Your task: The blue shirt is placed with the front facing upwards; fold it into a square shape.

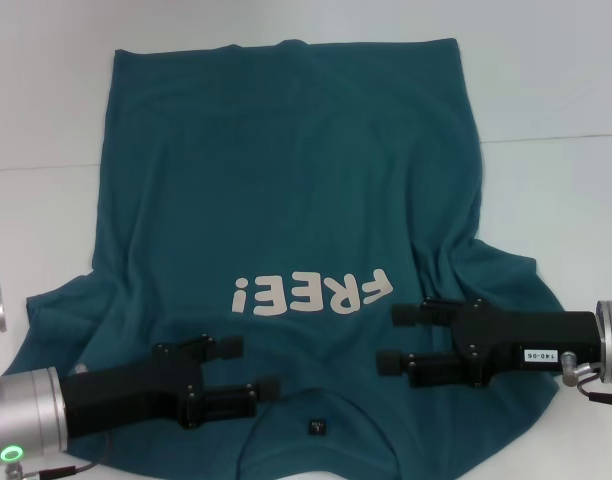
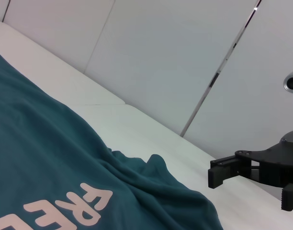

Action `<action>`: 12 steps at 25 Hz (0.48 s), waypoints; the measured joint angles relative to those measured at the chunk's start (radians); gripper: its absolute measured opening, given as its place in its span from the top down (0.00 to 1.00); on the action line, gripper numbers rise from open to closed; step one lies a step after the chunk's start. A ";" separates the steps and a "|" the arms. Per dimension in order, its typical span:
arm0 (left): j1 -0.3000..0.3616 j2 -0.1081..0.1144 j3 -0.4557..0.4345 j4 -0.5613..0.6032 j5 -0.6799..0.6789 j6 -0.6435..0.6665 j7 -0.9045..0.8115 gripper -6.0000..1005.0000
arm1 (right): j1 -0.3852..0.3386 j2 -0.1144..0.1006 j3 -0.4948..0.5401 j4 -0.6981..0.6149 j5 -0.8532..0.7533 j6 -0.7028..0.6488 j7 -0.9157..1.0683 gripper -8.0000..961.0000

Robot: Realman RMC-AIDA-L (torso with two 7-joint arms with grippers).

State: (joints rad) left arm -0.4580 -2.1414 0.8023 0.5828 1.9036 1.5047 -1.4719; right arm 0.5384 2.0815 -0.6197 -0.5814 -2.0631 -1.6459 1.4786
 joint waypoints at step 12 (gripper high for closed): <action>0.001 -0.002 0.000 0.000 0.000 -0.004 0.000 0.08 | -0.001 0.000 0.000 0.001 0.003 0.000 0.000 0.02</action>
State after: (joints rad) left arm -0.4571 -2.1429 0.8023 0.5831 1.9036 1.5007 -1.4716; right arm 0.5372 2.0815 -0.6197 -0.5803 -2.0604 -1.6459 1.4787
